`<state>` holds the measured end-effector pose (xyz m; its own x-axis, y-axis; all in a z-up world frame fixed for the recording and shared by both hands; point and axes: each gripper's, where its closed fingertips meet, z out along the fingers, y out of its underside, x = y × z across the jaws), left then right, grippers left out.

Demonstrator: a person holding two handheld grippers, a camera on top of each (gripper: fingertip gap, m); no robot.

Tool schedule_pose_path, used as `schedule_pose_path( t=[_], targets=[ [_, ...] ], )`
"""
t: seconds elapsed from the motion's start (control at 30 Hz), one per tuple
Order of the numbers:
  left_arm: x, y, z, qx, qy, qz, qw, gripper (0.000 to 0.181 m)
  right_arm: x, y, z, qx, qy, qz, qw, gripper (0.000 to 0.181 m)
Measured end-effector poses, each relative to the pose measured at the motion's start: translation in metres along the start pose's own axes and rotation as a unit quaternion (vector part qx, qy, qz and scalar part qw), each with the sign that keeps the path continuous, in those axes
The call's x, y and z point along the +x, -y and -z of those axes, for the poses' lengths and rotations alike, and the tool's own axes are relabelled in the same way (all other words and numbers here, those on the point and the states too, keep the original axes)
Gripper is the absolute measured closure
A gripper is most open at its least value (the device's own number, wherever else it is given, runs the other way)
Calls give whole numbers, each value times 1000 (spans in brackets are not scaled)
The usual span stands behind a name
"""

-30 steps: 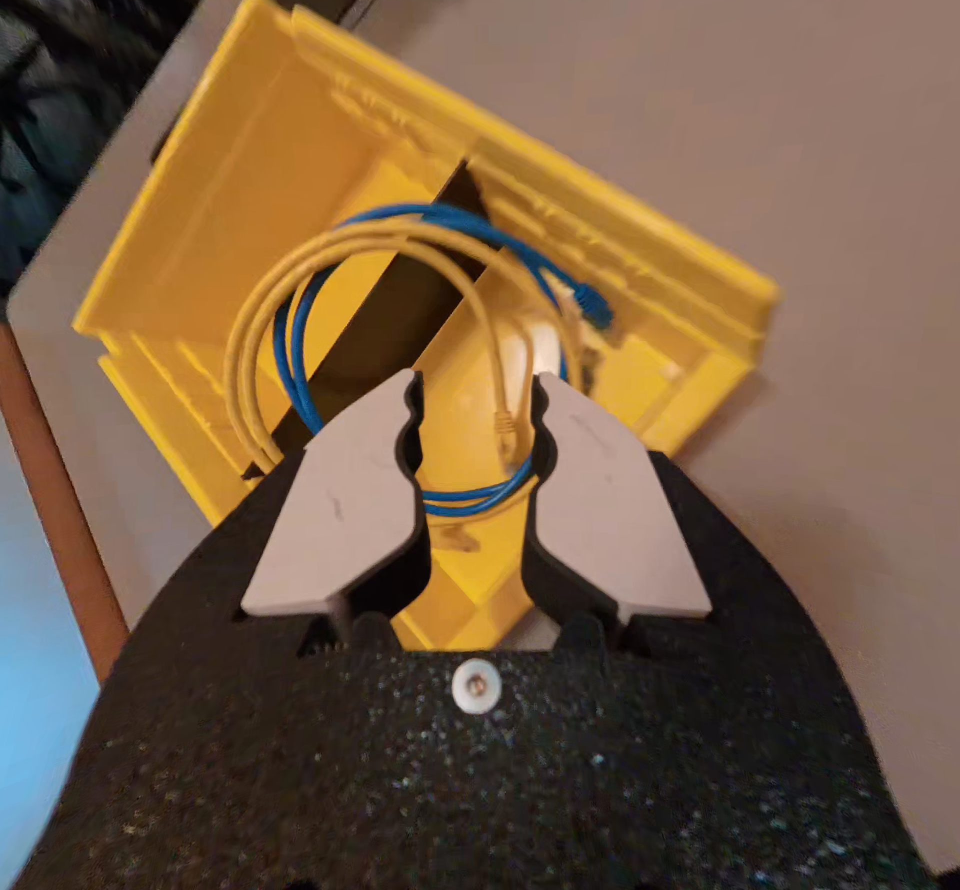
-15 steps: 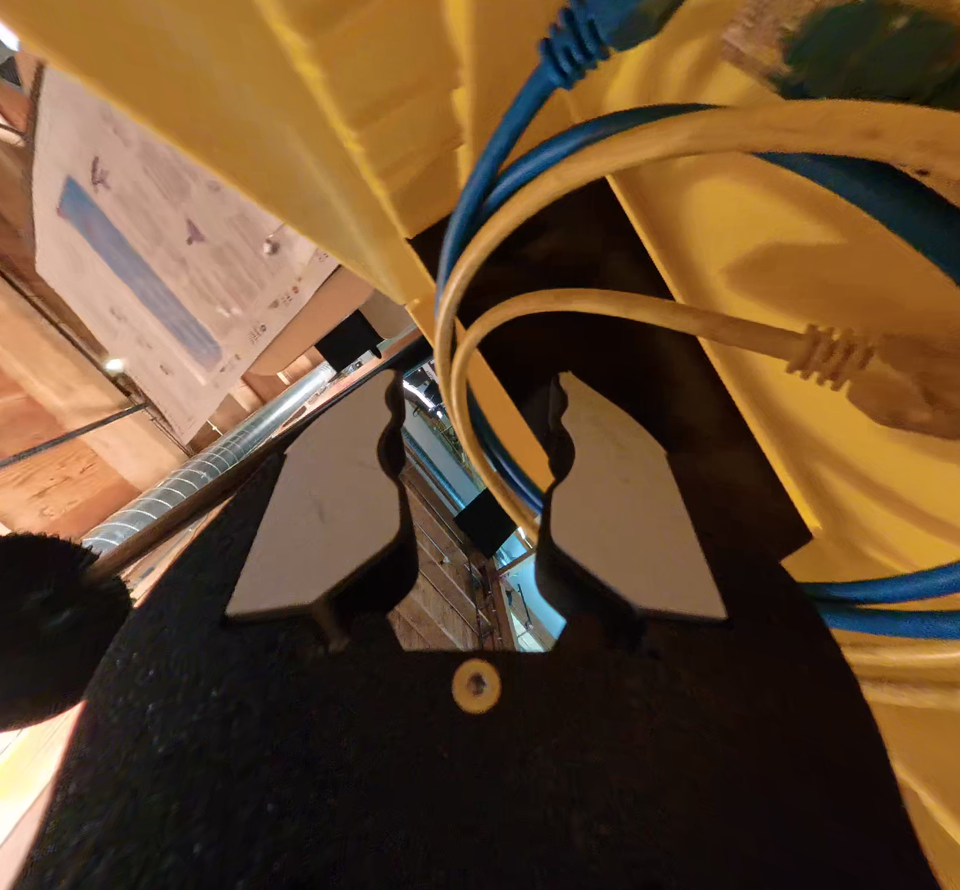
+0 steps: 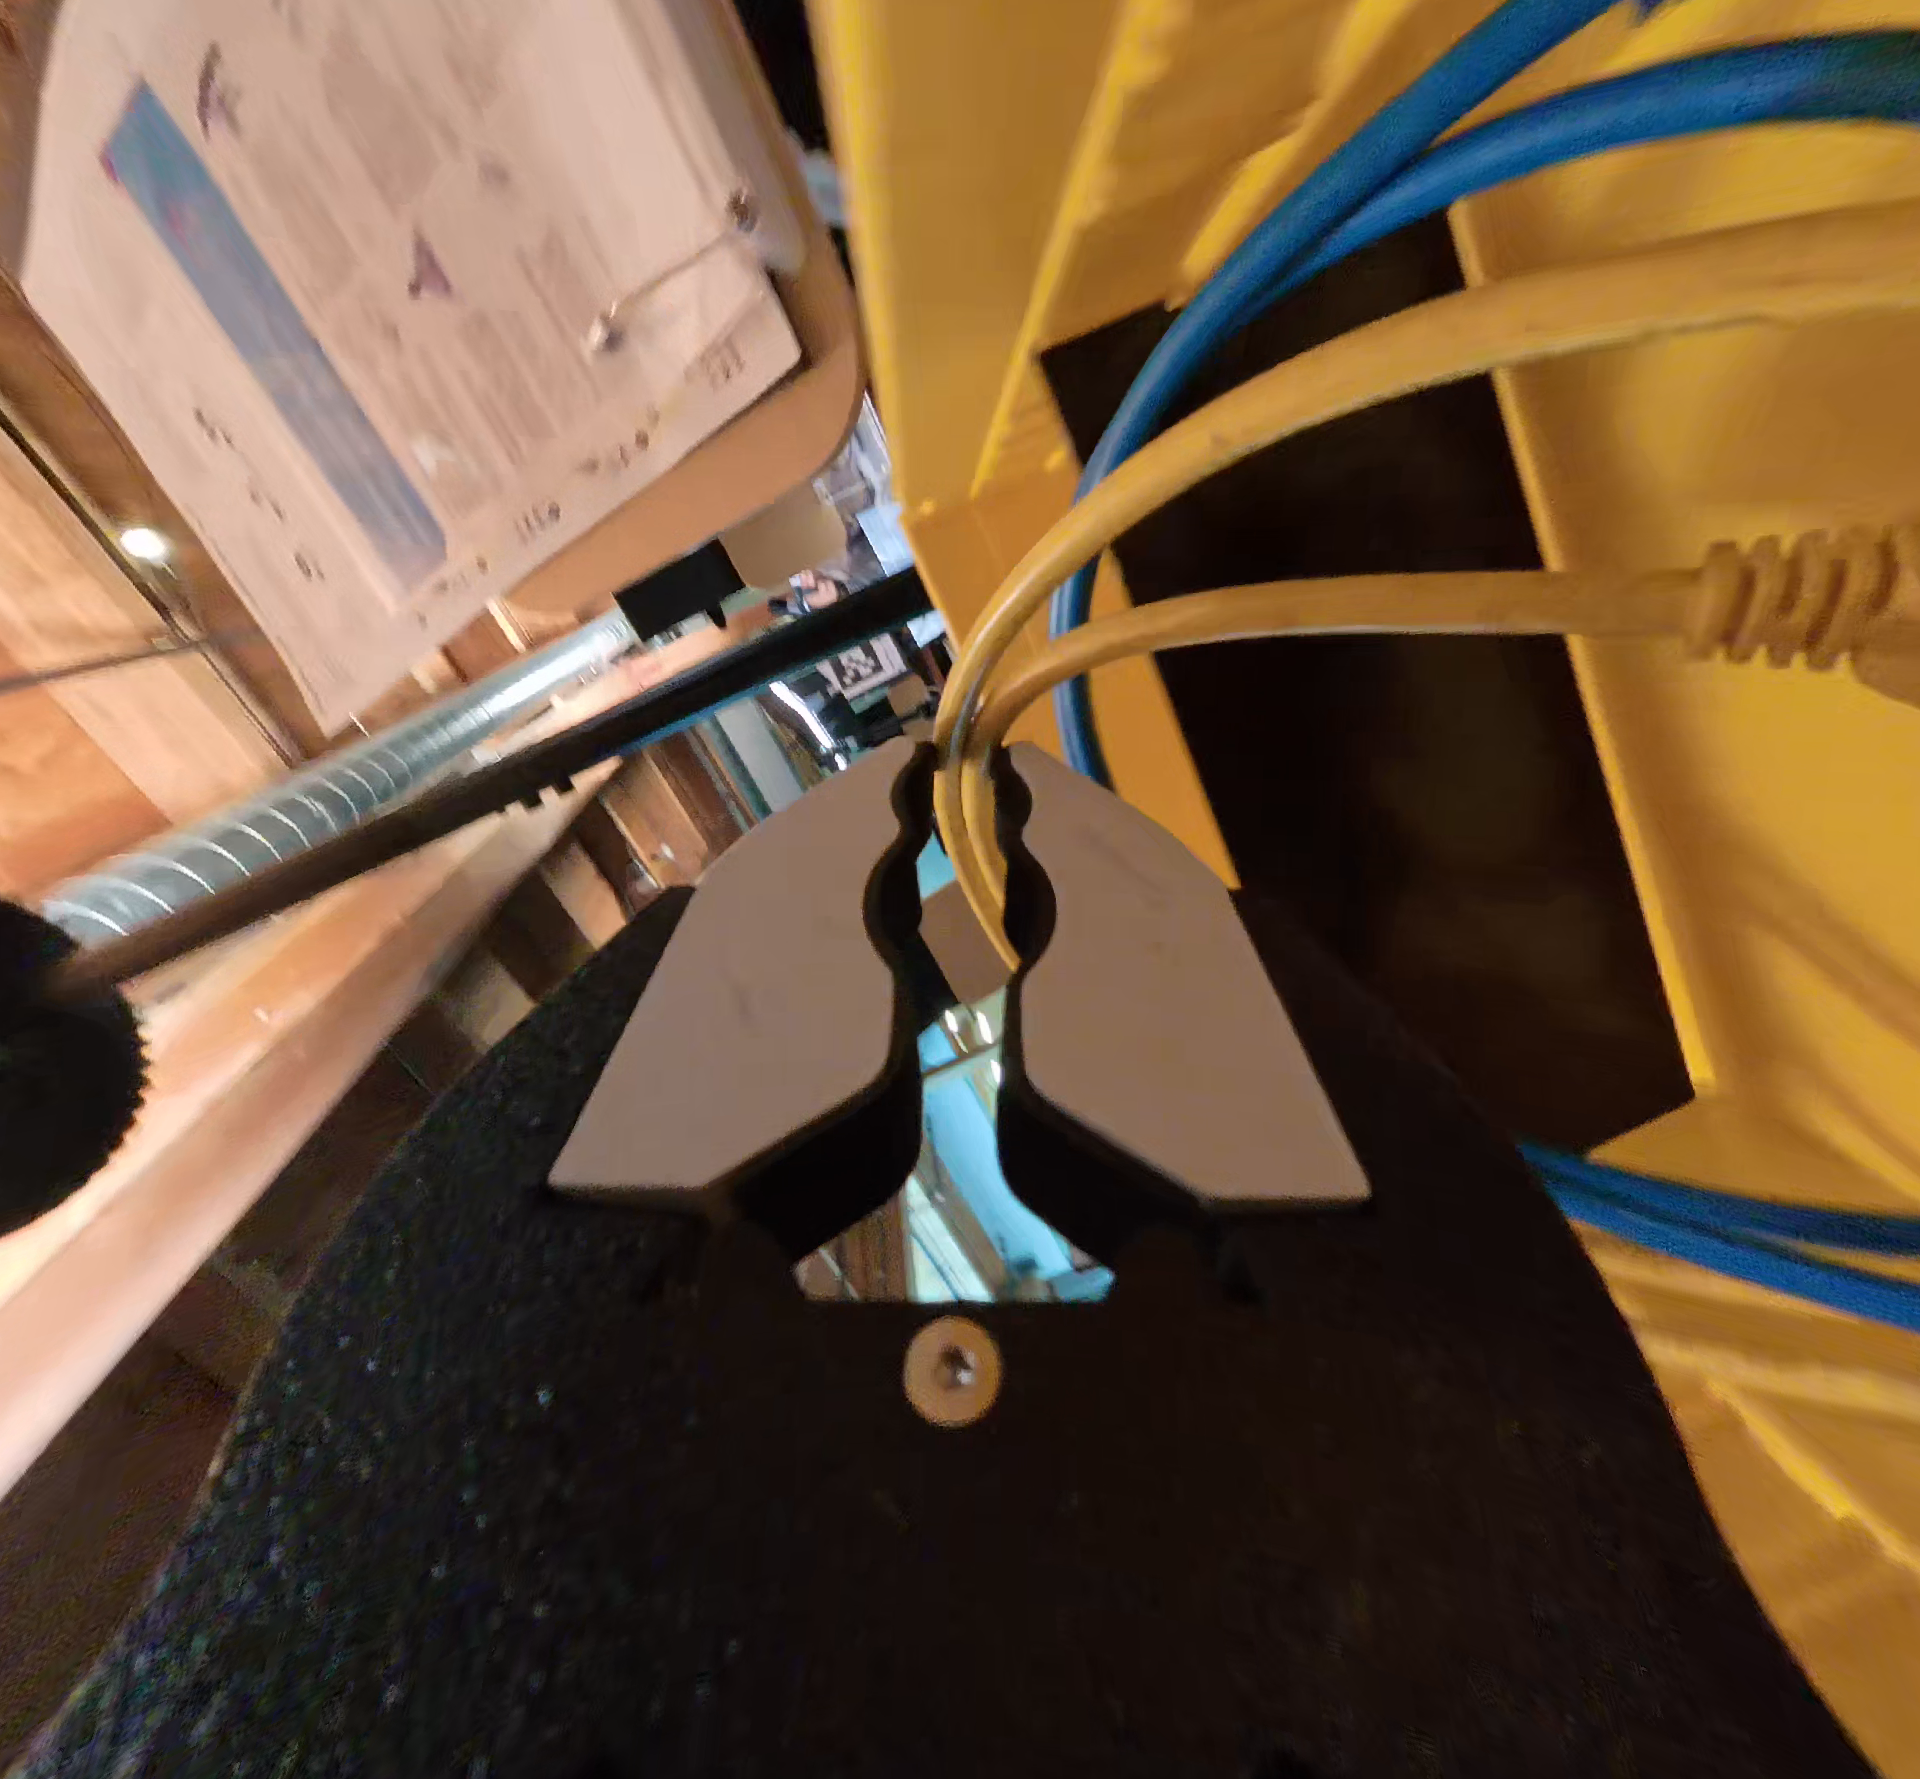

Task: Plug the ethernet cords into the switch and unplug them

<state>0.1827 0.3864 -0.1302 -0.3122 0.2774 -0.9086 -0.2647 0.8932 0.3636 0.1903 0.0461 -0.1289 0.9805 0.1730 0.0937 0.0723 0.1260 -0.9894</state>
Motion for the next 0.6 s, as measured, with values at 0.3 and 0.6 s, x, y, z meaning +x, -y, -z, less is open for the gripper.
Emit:
schedule_pose_path(
  t=[0.3,0.6],
  targets=[
    [-61,-74,36,-106,-37,176,978,176,-1,-1,0,-2,2,2,1000,118],
    [-69,-63,70,-136,-224,298,918,176,-2,1,1,2,3,4,1000,118]
  ],
)
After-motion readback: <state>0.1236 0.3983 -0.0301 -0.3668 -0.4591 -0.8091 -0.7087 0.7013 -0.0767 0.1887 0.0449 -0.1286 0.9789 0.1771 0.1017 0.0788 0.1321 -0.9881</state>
